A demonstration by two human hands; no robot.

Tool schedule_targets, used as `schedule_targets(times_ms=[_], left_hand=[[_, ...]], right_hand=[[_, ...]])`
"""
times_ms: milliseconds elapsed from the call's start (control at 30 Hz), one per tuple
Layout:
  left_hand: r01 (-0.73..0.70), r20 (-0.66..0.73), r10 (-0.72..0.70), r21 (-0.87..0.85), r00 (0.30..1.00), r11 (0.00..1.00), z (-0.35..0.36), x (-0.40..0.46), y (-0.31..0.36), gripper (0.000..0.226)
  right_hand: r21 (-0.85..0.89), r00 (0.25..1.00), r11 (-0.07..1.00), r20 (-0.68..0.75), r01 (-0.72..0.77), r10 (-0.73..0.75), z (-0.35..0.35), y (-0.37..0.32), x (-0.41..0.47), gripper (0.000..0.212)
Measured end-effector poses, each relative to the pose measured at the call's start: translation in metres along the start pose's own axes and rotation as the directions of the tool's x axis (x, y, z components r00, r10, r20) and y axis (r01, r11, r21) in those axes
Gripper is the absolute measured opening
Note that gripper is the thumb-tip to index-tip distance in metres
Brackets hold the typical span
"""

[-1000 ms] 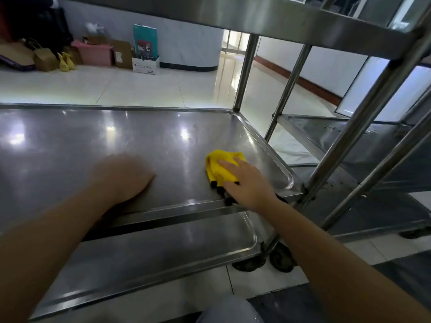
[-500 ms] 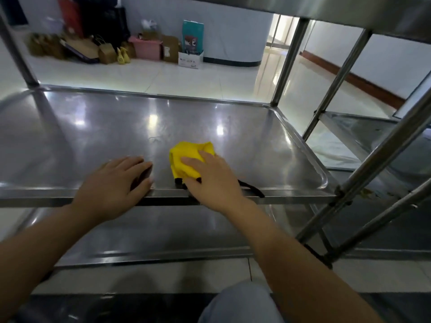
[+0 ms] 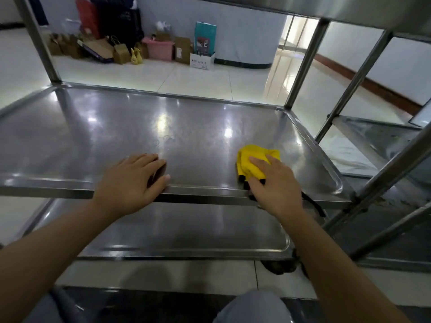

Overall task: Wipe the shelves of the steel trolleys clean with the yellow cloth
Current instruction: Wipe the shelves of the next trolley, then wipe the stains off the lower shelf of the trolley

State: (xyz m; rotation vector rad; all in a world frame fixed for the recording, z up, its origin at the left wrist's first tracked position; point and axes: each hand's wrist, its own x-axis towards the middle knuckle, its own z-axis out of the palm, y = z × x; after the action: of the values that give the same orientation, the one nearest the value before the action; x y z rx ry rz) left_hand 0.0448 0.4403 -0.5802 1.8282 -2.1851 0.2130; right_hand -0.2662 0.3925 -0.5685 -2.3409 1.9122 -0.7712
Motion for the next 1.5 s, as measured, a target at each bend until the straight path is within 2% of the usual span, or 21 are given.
schedule_targets(times_ms=[200, 300, 367, 433, 500, 567, 633, 700, 767, 833, 867, 933, 967, 1033, 1133, 1200, 1267, 1333, 1400, 1500], left_hand=[[-0.014, -0.005, 0.014, -0.012, 1.000, 1.000, -0.001, 0.015, -0.014, 0.068], [-0.022, -0.016, 0.022, -0.006, 1.000, 1.000, -0.004, 0.023, -0.019, 0.065], [-0.016, -0.061, 0.017, 0.013, 0.998, 1.000, -0.004, 0.022, -0.016, 0.061], [0.010, -0.083, -0.009, 0.021, 0.996, 1.000, -0.004, 0.014, -0.009, 0.055], [0.014, -0.106, -0.016, -0.026, 0.994, 1.000, -0.002, 0.001, -0.003, 0.051], [-0.035, -0.111, 0.027, -0.076, 0.994, 0.997, -0.002, -0.015, -0.001, 0.051], [-0.107, -0.167, 0.087, -0.113, 0.982, 0.988, -0.002, -0.032, -0.002, 0.051], [-0.184, -0.274, 0.153, -0.090, 0.949, 0.979, 0.002, -0.045, -0.003, 0.045], [-0.281, -0.295, 0.264, -0.016, 0.918, 0.960, 0.012, -0.055, -0.005, 0.035], [-0.331, -0.181, 0.331, 0.030, 0.926, 0.943, 0.033, -0.061, -0.008, 0.030], [-0.312, -0.079, 0.314, 0.031, 0.946, 0.949, 0.046, -0.062, -0.011, 0.033], [-0.183, 0.154, 0.176, 0.033, 0.972, 0.983, 0.078, -0.062, -0.016, 0.042], [-0.086, 0.274, 0.067, 0.056, 0.959, 0.995, 0.098, -0.062, -0.022, 0.044], [0.054, 0.457, -0.103, 0.119, 0.883, 0.991, 0.140, -0.066, -0.031, 0.052], [0.187, 0.611, -0.252, 0.169, 0.750, 0.968, 0.193, -0.080, -0.038, 0.070], [0.240, 0.641, -0.302, 0.185, 0.706, 0.953, 0.221, -0.094, -0.039, 0.075], [0.292, 0.630, -0.330, 0.167, 0.703, 0.942, 0.240, -0.106, -0.037, 0.075], [0.328, 0.603, -0.343, 0.138, 0.720, 0.934, 0.249, -0.111, -0.037, 0.074], [0.293, 0.597, -0.312, 0.132, 0.739, 0.947, 0.250, -0.112, -0.041, 0.075], [0.262, 0.625, -0.281, 0.124, 0.729, 0.957, 0.244, -0.114, -0.045, 0.078]], right_hand=[[0.112, 0.977, 0.974, 0.061, 0.195, -0.202, 0.008, -0.032, 0.001, 0.048], [0.158, 0.934, 0.935, 0.120, 0.317, -0.337, -0.003, -0.035, -0.004, 0.051], [0.155, 0.882, 0.883, 0.100, 0.443, -0.460, -0.011, -0.034, -0.015, 0.051], [-0.028, 0.770, 0.770, 0.055, 0.637, -0.636, -0.010, -0.030, -0.031, 0.049], [-0.238, 0.595, 0.563, 0.090, 0.792, -0.799, 0.003, -0.023, -0.051, 0.043], [-0.269, 0.467, 0.419, 0.146, 0.867, -0.872, 0.025, -0.014, -0.071, 0.036], [-0.251, 0.411, 0.358, 0.203, 0.899, -0.889, 0.050, -0.004, -0.083, 0.033], [-0.250, 0.424, 0.362, 0.266, 0.898, -0.866, 0.074, 0.008, -0.086, 0.034], [-0.230, 0.527, 0.476, 0.314, 0.849, -0.790, 0.096, 0.016, -0.082, 0.043], [-0.174, 0.662, 0.649, 0.354, 0.741, -0.661, 0.113, 0.020, -0.076, 0.052], [-0.155, 0.713, 0.719, 0.376, 0.678, -0.591, 0.121, 0.024, -0.074, 0.055], [-0.145, 0.790, 0.824, 0.412, 0.548, -0.454, 0.139, 0.035, -0.070, 0.057], [-0.134, 0.826, 0.871, 0.410, 0.474, -0.387, 0.148, 0.043, -0.069, 0.056], [-0.102, 0.885, 0.945, 0.395, 0.310, -0.248, 0.169, 0.062, -0.067, 0.051], [-0.073, 0.930, 0.997, 0.368, 0.006, 0.021, 0.201, 0.081, -0.070, 0.048], [-0.135, 0.930, 0.987, 0.345, -0.087, 0.129, 0.224, 0.075, -0.078, 0.052], [-0.202, 0.941, 0.977, 0.316, -0.060, 0.123, 0.248, 0.057, -0.082, 0.057], [-0.176, 0.943, 0.984, 0.333, 0.039, 0.023, 0.269, 0.032, -0.075, 0.058], [-0.087, 0.910, 0.984, 0.400, 0.156, -0.110, 0.288, 0.006, -0.064, 0.058], [0.077, 0.832, 0.959, 0.481, 0.273, -0.276, 0.303, -0.015, -0.055, 0.055]])
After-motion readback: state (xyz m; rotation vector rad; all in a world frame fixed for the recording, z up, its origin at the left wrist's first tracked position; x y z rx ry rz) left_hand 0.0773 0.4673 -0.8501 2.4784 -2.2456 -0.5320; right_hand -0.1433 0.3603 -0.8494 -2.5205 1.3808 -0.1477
